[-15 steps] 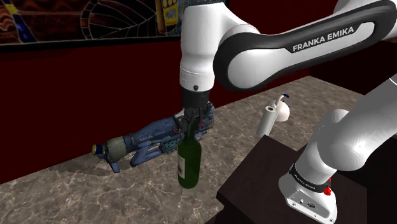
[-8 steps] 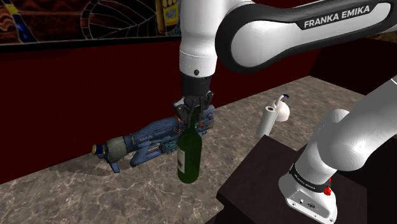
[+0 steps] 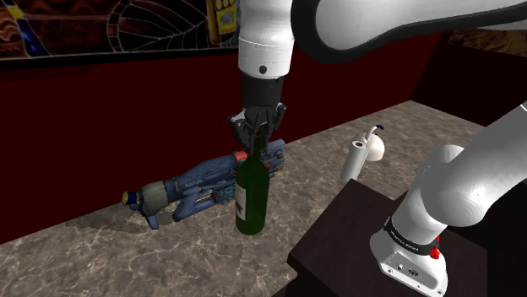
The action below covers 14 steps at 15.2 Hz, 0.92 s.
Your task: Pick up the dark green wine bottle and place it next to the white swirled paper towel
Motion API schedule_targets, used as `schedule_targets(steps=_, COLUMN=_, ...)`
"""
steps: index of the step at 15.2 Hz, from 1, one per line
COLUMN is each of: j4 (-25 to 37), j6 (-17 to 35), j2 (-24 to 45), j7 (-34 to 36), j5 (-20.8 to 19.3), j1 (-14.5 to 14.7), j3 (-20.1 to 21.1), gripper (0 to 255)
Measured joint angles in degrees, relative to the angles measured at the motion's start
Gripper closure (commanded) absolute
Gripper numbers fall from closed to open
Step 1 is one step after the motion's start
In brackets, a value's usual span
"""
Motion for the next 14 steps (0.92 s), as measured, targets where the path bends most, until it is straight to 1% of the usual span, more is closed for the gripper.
schedule_targets(steps=11, j4=9.2, j6=-8.4, j2=0.9, j7=0.4, j5=-0.7, j1=-0.5, j3=-0.5, gripper=255)
schedule_targets(steps=14, j4=12.5, j6=-10.9, j2=1.8, j7=0.6, j5=-1.1, j1=-0.7, j3=-0.5, gripper=255)
